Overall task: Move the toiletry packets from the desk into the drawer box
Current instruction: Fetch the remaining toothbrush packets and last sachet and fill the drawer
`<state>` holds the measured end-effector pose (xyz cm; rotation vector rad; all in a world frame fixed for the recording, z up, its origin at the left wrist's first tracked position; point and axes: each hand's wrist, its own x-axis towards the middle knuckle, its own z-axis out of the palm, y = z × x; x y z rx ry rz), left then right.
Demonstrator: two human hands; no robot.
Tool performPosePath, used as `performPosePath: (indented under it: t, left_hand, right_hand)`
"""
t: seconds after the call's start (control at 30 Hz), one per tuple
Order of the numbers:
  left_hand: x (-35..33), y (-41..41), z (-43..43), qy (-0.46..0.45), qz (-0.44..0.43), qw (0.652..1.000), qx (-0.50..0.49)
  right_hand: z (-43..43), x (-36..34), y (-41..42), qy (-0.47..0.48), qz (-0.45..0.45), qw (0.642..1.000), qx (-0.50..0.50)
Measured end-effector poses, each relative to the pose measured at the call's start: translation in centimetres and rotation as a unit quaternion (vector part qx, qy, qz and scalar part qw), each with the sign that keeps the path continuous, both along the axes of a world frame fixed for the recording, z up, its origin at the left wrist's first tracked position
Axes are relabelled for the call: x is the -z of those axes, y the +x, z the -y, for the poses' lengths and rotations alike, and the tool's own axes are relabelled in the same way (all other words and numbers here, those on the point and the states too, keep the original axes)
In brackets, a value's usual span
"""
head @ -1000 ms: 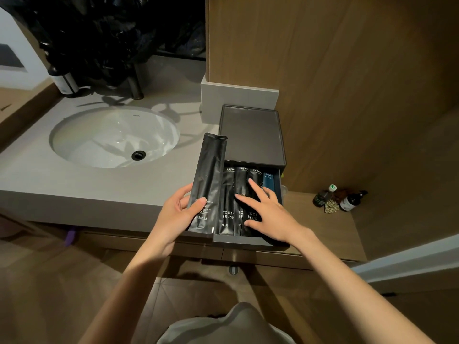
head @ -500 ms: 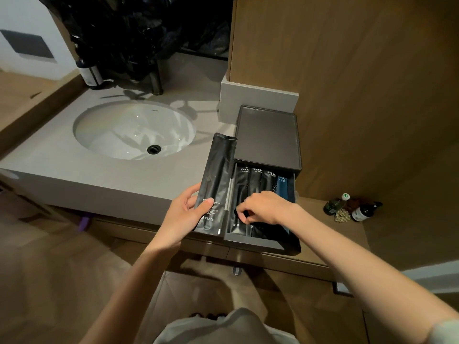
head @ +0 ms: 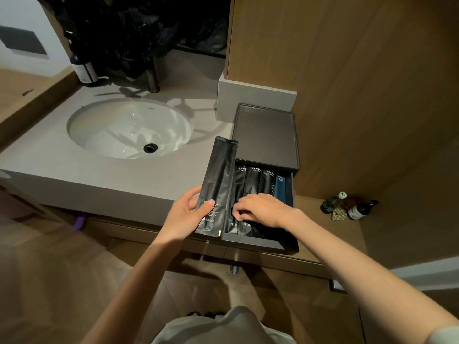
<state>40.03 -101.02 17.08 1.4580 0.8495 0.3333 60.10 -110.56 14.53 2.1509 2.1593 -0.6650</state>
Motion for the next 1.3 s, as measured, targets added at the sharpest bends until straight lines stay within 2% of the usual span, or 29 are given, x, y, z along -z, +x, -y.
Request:
performPosePath:
  t: [0.13, 0.2, 0.3, 0.37, 0.43, 0.57, 0.77, 0.93, 1.2, 1.3]
  left_hand:
    - [-0.1, 0.1, -0.2, 0.001, 0.000, 1.000, 0.001]
    - [0.0, 0.1, -0.3, 0.004, -0.003, 1.000, 0.002]
    - [-0.1, 0.3, -0.4, 0.004, -0.006, 1.000, 0.008]
    - [-0.1, 0.4, -0.4, 0.001, -0.005, 1.000, 0.015]
    - [-0.2, 0.6, -0.3, -0.001, -0.001, 1.000, 0.018]
    - [-0.4, 1.0, -0.2, -0.016, 0.010, 1.000, 0.019]
    - [-0.4, 1.5, 0.2, -0.023, 0.016, 0.999, 0.020]
    - [-0.4, 1.7, 0.6, -0.033, 0.021, 0.999, 0.024]
    - [-0.8, 2.5, 1.4, -0.034, 0.012, 0.999, 0.036]
    - [-0.6, 3.1, 1.7, -0.039, 0.015, 0.998, 0.037]
  right_hand:
    - [0.8, -0.2, 0.1, 0.049, -0.035, 0.997, 0.043]
    - [1.7, 0.1, 0.3, 0.116, -0.050, 0.985, 0.121]
    - [3.1, 0.8, 0.1, 0.187, -0.087, 0.933, 0.296]
    - [3.5, 1.6, -0.1, 0.148, -0.136, 0.899, 0.390]
    - [3.6, 2.4, -0.3, 0.092, -0.201, 0.875, 0.431]
    - [3.5, 2.8, -0.7, 0.052, -0.241, 0.865, 0.437]
    - [3.6, 2.9, -0.3, 0.033, -0.226, 0.885, 0.407]
    - [3.3, 3.0, -0.2, 0.037, -0.194, 0.895, 0.401]
    - [3.0, 1.9, 0.3, 0.034, -0.210, 0.889, 0.404]
    - [3.4, 0.5, 0.2, 0.091, -0.201, 0.889, 0.401]
